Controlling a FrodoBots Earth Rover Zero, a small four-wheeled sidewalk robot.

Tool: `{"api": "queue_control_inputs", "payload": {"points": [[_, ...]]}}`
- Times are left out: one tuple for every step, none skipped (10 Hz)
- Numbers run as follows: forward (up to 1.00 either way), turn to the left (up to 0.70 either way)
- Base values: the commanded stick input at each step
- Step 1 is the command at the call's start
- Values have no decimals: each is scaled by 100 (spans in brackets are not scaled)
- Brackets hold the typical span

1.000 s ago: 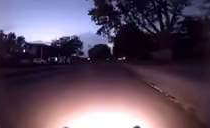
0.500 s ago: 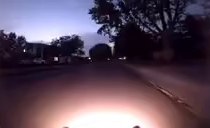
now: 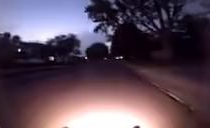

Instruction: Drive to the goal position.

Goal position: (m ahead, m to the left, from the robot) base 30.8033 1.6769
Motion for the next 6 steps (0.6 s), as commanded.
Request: {"api": "queue_control_inputs", "payload": {"points": [[70,0],[70,0],[70,0],[70,0],[70,0],[70,0]]}}
